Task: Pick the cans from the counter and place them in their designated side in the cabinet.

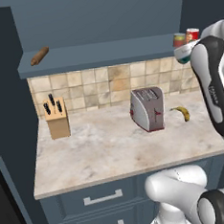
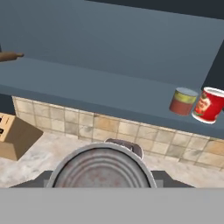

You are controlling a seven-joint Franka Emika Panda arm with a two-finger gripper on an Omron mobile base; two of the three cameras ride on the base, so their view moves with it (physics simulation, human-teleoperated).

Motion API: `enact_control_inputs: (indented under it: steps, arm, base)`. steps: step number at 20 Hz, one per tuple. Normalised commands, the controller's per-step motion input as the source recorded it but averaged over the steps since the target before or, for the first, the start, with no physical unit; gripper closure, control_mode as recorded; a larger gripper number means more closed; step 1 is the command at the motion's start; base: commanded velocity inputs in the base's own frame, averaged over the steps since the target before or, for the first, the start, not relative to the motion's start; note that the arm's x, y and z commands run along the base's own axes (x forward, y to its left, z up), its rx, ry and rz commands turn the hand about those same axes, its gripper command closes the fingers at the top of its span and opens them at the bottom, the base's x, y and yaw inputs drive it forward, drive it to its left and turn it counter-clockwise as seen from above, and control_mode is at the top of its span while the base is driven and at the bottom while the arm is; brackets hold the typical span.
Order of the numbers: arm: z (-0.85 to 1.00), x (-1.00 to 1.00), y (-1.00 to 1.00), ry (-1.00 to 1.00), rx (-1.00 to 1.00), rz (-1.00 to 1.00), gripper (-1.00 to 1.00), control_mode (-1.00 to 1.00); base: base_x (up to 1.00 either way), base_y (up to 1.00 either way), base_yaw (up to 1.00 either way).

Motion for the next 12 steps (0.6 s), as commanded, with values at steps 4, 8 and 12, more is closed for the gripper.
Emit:
enact_control_inputs:
  steps: [4,8,12]
  arm:
    - [0.01,0.17,-0.08,0.04,0.0,-0.01,1.0,-1.0]
    - [0.02,0.19,-0.07,0.03,0.0,-0.01,1.0,-1.0]
    - [0.01,0.19,-0.08,0.02,0.0,0.0,1.0,-1.0]
  base:
    - [0.0,0.0,0.0]
    - [0.0,0.0,0.0]
    - [0.0,0.0,0.0]
